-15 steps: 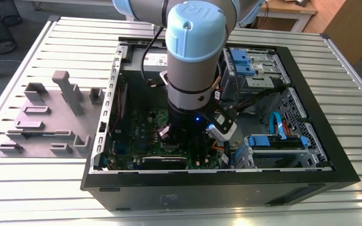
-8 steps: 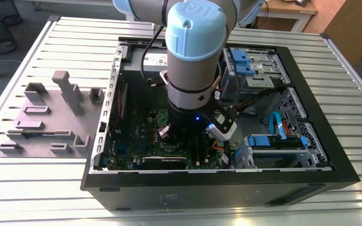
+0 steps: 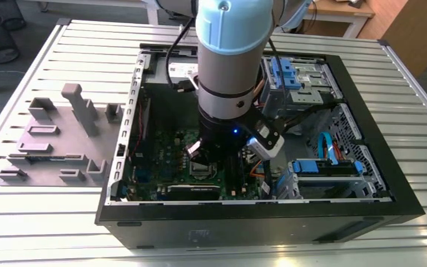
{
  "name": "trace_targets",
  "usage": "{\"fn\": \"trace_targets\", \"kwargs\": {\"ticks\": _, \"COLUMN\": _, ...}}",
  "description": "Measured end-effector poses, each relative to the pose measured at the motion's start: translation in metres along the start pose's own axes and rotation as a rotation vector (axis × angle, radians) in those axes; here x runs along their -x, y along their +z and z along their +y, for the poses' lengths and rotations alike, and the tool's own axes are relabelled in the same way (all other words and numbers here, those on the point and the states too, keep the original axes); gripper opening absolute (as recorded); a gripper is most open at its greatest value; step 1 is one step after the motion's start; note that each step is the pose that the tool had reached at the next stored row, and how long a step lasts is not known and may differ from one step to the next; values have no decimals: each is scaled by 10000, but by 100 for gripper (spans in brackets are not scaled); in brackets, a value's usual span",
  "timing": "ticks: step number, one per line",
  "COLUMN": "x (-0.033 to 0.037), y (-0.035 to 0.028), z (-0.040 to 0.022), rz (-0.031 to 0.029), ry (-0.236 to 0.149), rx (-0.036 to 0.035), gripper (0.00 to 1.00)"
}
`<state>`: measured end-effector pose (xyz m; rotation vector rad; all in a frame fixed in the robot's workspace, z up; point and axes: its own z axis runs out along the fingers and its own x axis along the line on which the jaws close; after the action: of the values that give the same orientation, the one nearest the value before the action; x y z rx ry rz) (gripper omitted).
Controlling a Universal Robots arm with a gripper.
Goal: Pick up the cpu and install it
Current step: 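Install the first cpu locking lever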
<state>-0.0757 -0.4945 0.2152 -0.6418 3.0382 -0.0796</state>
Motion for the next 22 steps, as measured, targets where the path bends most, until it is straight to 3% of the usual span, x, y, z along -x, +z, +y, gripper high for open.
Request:
{"fn": "trace_targets", "kwargs": {"ticks": 4, "x": -15, "y": -20, "z": 5, "rz": 0, "ry": 0, "rx": 2, "gripper": 11}}
{"fn": "trace_targets", "kwargs": {"ticks": 17, "x": -223, "y": -23, "z": 107, "rz": -41, "ry": 11, "rx": 95, "gripper": 11}}
{"fn": "trace_targets", "kwargs": {"ticks": 22, "x": -237, "y": -45, "z": 134, "rz": -50, "ry": 11, "rx": 113, "gripper": 11}}
